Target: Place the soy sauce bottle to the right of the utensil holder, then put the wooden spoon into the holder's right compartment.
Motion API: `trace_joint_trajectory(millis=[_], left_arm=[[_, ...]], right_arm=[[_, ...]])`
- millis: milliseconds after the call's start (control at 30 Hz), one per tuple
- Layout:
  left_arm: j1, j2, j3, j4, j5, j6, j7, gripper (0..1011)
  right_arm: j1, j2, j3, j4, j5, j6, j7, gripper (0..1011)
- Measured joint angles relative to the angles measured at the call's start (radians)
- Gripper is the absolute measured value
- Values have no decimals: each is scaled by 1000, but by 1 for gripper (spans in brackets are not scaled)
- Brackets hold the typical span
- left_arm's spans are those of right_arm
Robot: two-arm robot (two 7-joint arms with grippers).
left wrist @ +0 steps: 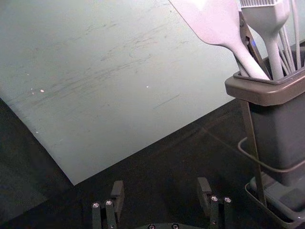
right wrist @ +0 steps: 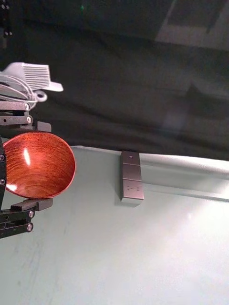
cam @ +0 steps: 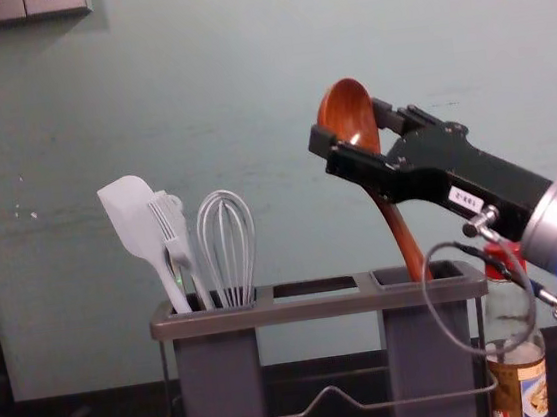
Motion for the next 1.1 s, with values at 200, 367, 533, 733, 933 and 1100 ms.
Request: trace_joint_trajectory(millis=[200, 367, 533, 733, 933, 1100], left_arm=[[0, 0, 0, 0, 0, 0, 0, 1005], [0, 0, 0, 0, 0, 0, 0, 1005], [0, 0, 0, 0, 0, 0, 0, 1005], [0, 0, 0, 0, 0, 0, 0, 1005], [0, 0, 0, 0, 0, 0, 0, 1005], [0, 0, 0, 0, 0, 0, 0, 1005]], right_arm=[[-21, 1, 5, 3, 4, -9, 3, 837], [-33, 1, 10, 9, 8, -18, 7, 837], [-46, 1, 16, 14, 9, -25, 8, 837], [-59, 1, 22, 16, 16, -29, 10, 837], [-64, -4, 30, 16, 24, -35, 14, 942], [-64, -22, 45, 22, 65, -67, 39, 1002]])
